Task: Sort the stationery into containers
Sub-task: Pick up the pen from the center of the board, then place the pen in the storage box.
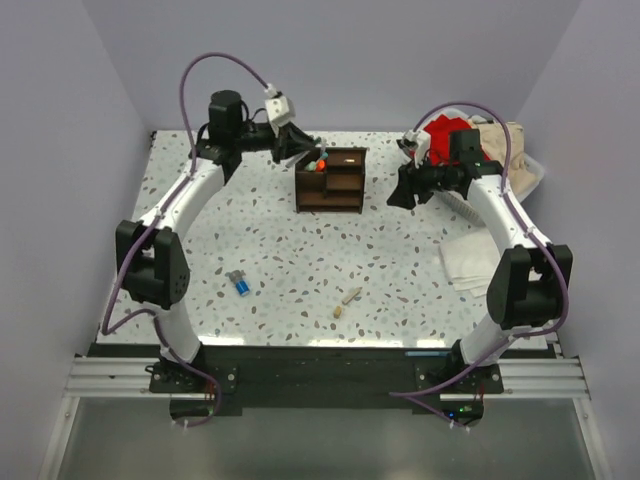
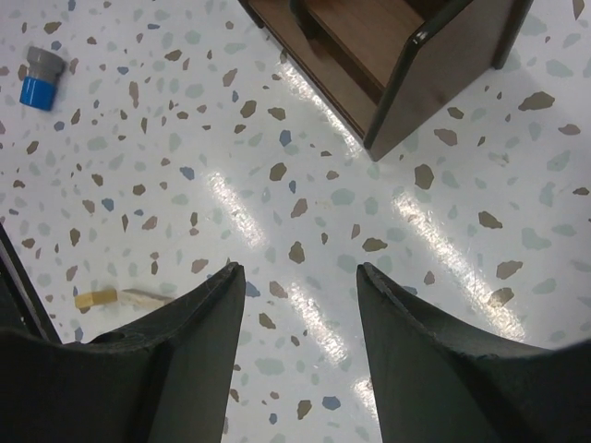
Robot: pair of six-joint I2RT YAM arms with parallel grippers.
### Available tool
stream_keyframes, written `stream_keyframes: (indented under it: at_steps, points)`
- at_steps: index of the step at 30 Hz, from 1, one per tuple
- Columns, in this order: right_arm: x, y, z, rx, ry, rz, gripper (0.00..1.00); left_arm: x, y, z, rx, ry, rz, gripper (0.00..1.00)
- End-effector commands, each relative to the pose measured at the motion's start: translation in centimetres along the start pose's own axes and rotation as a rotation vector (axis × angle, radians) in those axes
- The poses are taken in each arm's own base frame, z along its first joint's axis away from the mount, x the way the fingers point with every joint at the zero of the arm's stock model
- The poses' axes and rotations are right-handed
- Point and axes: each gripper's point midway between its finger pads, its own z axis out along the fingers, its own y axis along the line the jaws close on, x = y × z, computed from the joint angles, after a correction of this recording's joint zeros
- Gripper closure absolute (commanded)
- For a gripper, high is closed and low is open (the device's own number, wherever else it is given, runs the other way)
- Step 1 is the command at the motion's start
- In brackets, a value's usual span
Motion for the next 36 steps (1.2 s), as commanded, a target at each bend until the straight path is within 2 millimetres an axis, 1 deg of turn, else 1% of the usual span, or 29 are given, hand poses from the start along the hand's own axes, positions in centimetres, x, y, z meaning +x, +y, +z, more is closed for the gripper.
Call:
stream_keyframes:
  at_steps: [1,2,4,5,7,13,14,17,18,19,20,21,22,24,25,26,27,28,29,30,31,32,33,34,35,36]
  points:
    - [-1.9,-0.3,-0.8,0.028,-0.027,0.011,0.45,-7.3,3.0,-1.0,-0.055,-0.339,-0.042,1.0]
    - [-2.0,-0.4,-0.8,0.037,-0.027,0.019,0.45,-6.9,3.5,-0.8,-0.056,-0.359,-0.045,1.0]
    - [-2.0,-0.5,-0.7,0.044,-0.026,0.024,0.45,-7.0,4.0,-0.7,-0.059,-0.385,-0.052,1.0]
    - [-2.0,-0.7,-0.8,0.056,-0.025,0.031,0.45,-6.4,4.4,-0.3,-0.06,-0.396,-0.047,1.0]
    - [-1.9,-0.9,-0.9,0.066,-0.021,0.034,0.45,-6.4,4.8,-0.1,-0.054,-0.412,-0.07,1.0]
    - [-1.6,-1.2,-1.3,0.108,-0.009,0.03,0.45,-3.0,5.7,0.7,-0.05,-0.42,-0.128,1.0]
    - [-1.6,-1.2,-1.4,0.112,-0.006,0.029,0.45,-2.1,6.2,1.0,-0.053,-0.422,-0.133,1.0]
    - [-1.7,-1.4,-1.5,0.124,-0.005,0.028,0.45,-0.4,7.6,1.4,-0.066,-0.421,-0.145,1.0]
    - [-1.6,-1.4,-1.6,0.129,-0.004,0.028,0.45,-0.8,8.4,1.3,-0.078,-0.43,-0.131,1.0]
    - [-1.5,-1.6,-1.5,0.135,0.0,0.028,0.45,0.8,9.0,1.7,-0.082,-0.416,-0.151,1.0]
    - [-1.3,-1.7,-1.4,0.139,0.003,0.027,0.45,1.4,9.5,1.8,-0.084,-0.407,-0.157,1.0]
    - [-1.1,-1.8,-1.4,0.141,0.006,0.028,0.45,1.5,9.7,2.0,-0.08,-0.406,-0.148,1.0]
    - [-1.0,-1.9,-1.3,0.143,0.01,0.027,0.45,2.8,10.1,2.3,-0.083,-0.391,-0.172,1.0]
    - [-1.2,-1.9,-1.4,0.146,0.008,0.025,0.45,3.7,10.3,2.5,-0.085,-0.383,-0.178,1.0]
    - [-1.2,-2.0,-1.3,0.147,0.01,0.02,0.45,4.6,10.5,2.7,-0.09,-0.377,-0.191,0.99]
    - [-1.2,-2.0,-1.4,0.15,0.012,0.019,0.45,4.9,10.7,2.7,-0.096,-0.376,-0.19,0.95]
    - [-1.3,-2.0,-1.4,0.153,0.013,0.013,0.45,5.2,10.9,2.7,-0.106,-0.375,-0.192,0.89]
    - [-1.3,-2.0,-1.5,0.154,0.015,0.008,0.44,5.4,11.0,2.8,-0.11,-0.373,-0.195,0.71]
    - [-1.1,-1.9,-1.5,0.152,0.02,0.009,0.44,5.3,11.1,2.7,-0.116,-0.374,-0.194,0.58]
    - [-1.0,-1.9,-1.6,0.152,0.02,0.01,0.44,5.2,11.0,2.6,-0.113,-0.372,-0.188,0.43]
    - [-0.9,-1.9,-1.6,0.151,0.02,0.014,0.44,3.8,10.7,2.2,-0.107,-0.38,-0.166,0.25]
    - [-1.0,-1.7,-1.6,0.144,0.014,0.011,0.44,2.9,10.3,2.0,-0.102,-0.382,-0.158,0.2]
    - [-0.9,-1.6,-1.4,0.139,0.013,0.012,0.44,2.6,10.1,1.6,-0.109,-0.38,-0.168,0.16]
    - [-0.8,-1.5,-1.4,0.135,0.012,0.02,0.44,-0.1,9.4,0.8,-0.111,-0.392,-0.15,0.03]
    - [-0.9,-1.6,-1.3,0.133,0.004,0.015,0.44,-1.0,9.2,0.2,-0.118,-0.392,-0.147,0.0]
    - [-0.8,-1.4,-1.1,0.124,0.0,0.017,0.44,-1.4,8.7,-0.2,-0.13,-0.384,-0.161,0.0]
